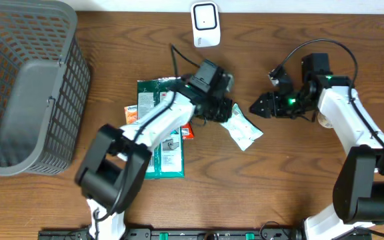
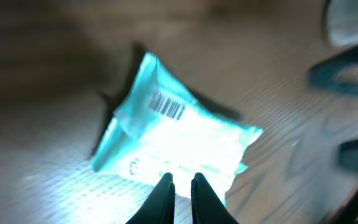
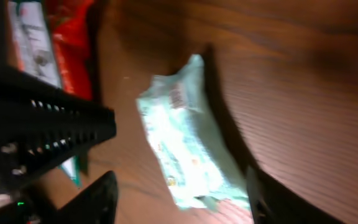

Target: Scan the item barcode

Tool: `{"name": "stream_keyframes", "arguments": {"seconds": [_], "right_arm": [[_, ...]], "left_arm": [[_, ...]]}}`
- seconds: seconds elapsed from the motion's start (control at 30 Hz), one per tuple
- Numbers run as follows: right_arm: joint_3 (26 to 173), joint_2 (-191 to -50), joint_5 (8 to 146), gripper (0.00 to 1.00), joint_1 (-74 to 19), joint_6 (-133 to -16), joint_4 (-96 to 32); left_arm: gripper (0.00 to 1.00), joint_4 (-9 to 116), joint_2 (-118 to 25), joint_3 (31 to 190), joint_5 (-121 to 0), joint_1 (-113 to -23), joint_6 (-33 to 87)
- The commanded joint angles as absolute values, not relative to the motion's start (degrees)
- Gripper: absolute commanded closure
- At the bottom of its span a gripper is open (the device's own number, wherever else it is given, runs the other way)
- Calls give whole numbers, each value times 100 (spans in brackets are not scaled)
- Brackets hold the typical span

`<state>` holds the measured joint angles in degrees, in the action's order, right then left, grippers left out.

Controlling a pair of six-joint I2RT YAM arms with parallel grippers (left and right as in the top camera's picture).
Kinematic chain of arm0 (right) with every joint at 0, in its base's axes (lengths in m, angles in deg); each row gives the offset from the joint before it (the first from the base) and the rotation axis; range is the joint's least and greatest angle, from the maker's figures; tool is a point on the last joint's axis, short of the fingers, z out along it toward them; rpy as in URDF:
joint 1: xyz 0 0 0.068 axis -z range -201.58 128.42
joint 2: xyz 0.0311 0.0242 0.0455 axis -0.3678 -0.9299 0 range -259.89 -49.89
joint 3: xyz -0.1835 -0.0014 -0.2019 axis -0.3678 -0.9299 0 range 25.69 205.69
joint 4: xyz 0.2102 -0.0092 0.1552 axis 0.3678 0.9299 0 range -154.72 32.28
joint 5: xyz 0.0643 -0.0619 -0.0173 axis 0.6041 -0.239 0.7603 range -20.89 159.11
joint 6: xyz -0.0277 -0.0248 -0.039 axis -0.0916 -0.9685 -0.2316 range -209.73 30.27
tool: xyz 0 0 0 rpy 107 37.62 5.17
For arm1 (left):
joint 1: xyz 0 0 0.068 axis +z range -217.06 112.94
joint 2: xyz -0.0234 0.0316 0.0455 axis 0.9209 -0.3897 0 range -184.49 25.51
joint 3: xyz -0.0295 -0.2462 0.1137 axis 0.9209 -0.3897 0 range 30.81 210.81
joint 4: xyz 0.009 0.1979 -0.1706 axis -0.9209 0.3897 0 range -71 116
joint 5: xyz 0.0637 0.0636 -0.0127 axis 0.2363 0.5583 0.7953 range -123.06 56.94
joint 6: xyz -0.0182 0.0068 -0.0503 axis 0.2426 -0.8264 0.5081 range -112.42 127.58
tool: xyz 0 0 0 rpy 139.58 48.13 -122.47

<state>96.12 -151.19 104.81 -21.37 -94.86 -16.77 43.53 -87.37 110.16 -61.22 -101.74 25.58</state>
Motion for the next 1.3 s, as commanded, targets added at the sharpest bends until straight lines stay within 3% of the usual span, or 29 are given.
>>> {"name": "stream_keyframes", "arguments": {"seconds": [0.0,0.1,0.4,0.6,0.83,1.27], "right_arm": [[9488,-15128,10062,46,-2096,-9624,-1745],[9254,-15128,10075,61,-2142,-9619,-1874],[8150,-15128,10202,64,-2629,-9492,-2552],[8347,-15126,10241,60,-2876,-9490,-2501],[8968,-15123,10558,59,-2572,-9427,-1852],[8860,-15126,10538,49,-1984,-9254,-1911]], "left_arm": [[88,4408,-9026,10979,-6146,-10242,2560],[88,4511,-9056,10979,-5805,-10239,2562],[88,4701,-9056,10979,-5436,-10237,2558],[88,4657,-9054,11018,-5224,-10170,2538],[88,4445,-9043,11405,-5357,-10041,2518],[89,3617,-9526,11355,-5648,-10139,2518]]}}
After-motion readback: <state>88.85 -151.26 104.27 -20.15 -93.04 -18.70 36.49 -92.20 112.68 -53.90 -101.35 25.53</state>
